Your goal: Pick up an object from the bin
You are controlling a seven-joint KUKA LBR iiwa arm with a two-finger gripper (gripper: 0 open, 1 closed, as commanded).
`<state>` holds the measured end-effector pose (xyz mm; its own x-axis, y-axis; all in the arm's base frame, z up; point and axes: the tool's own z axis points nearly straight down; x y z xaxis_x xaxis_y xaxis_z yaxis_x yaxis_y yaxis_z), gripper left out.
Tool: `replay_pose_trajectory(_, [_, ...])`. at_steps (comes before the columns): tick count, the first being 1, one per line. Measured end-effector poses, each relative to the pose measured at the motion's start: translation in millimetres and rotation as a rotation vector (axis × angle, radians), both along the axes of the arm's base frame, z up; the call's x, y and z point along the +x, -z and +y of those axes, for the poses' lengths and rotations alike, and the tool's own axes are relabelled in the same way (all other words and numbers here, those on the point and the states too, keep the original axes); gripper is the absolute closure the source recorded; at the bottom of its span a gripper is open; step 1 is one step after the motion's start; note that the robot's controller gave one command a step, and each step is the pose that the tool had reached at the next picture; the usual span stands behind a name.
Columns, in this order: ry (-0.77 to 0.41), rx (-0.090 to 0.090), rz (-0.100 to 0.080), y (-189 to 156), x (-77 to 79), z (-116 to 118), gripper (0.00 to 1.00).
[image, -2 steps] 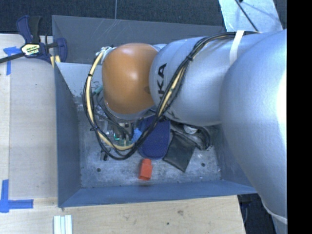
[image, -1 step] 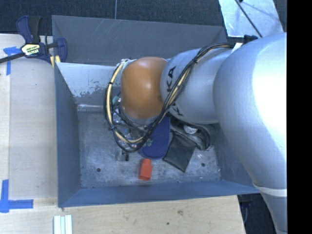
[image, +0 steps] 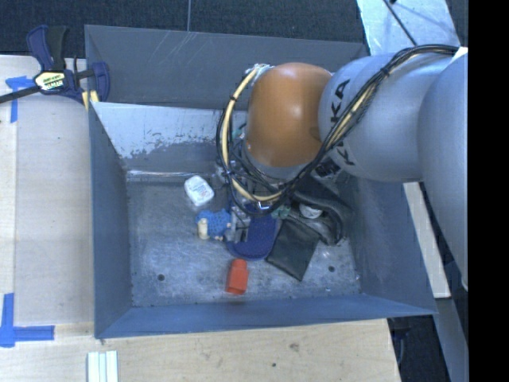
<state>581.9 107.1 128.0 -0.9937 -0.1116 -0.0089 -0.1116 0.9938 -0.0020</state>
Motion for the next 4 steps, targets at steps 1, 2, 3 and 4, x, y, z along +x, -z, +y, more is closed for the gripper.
replay_pose_trajectory(1, [0.054,0.002,0.011,60.2,-16.3,-17.6,0.00])
replay_pose_trajectory(2, [0.054,0.003,0.006,57.1,-14.5,-16.8,1.00])
replay_pose_trajectory(3, [0.089,0.003,-0.003,-14.5,0.7,-26.0,1.00])
replay_pose_trajectory(4, [0.091,0.002,0.006,-9.8,-1.7,-26.0,0.00])
